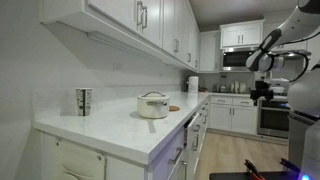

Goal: Open the second drawer from the left

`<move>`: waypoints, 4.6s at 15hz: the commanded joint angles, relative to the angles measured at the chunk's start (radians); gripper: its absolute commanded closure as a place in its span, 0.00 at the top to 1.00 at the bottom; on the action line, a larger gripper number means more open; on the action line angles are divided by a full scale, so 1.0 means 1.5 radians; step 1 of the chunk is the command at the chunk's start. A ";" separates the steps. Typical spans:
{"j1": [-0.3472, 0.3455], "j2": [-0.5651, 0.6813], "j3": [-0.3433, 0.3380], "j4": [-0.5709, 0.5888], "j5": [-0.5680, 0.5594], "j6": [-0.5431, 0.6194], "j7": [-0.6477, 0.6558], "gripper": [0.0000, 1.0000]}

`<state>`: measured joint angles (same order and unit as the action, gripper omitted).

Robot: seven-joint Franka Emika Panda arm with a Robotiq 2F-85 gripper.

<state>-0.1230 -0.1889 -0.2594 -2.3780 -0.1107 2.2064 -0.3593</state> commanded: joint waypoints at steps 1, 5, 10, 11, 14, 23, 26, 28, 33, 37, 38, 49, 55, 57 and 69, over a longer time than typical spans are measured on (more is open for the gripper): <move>-0.011 0.000 0.011 0.001 0.003 -0.001 -0.002 1.00; -0.011 0.000 0.011 0.001 0.003 -0.001 -0.002 1.00; 0.009 0.047 0.038 0.003 0.022 0.022 0.003 1.00; 0.014 0.060 0.048 0.004 0.028 0.028 0.008 1.00; 0.026 0.100 0.073 0.011 0.047 0.055 0.024 1.00; 0.063 0.215 0.150 0.039 0.097 0.173 0.147 1.00; 0.075 0.251 0.166 0.062 0.106 0.191 0.197 1.00; 0.082 0.277 0.175 0.079 0.116 0.211 0.227 1.00; 0.081 0.339 0.207 0.117 0.202 0.260 0.242 1.00; 0.083 0.378 0.217 0.130 0.239 0.319 0.257 1.00; 0.082 0.387 0.221 0.132 0.245 0.334 0.259 1.00; 0.066 0.442 0.280 0.131 0.299 0.489 0.261 1.00; 0.058 0.456 0.285 0.126 0.295 0.541 0.277 1.00; 0.049 0.461 0.292 0.124 0.295 0.559 0.275 1.00; 0.001 0.510 0.358 0.133 0.281 0.635 0.277 1.00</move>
<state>-0.1022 0.5522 0.2472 -2.1924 0.3221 3.1228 0.0296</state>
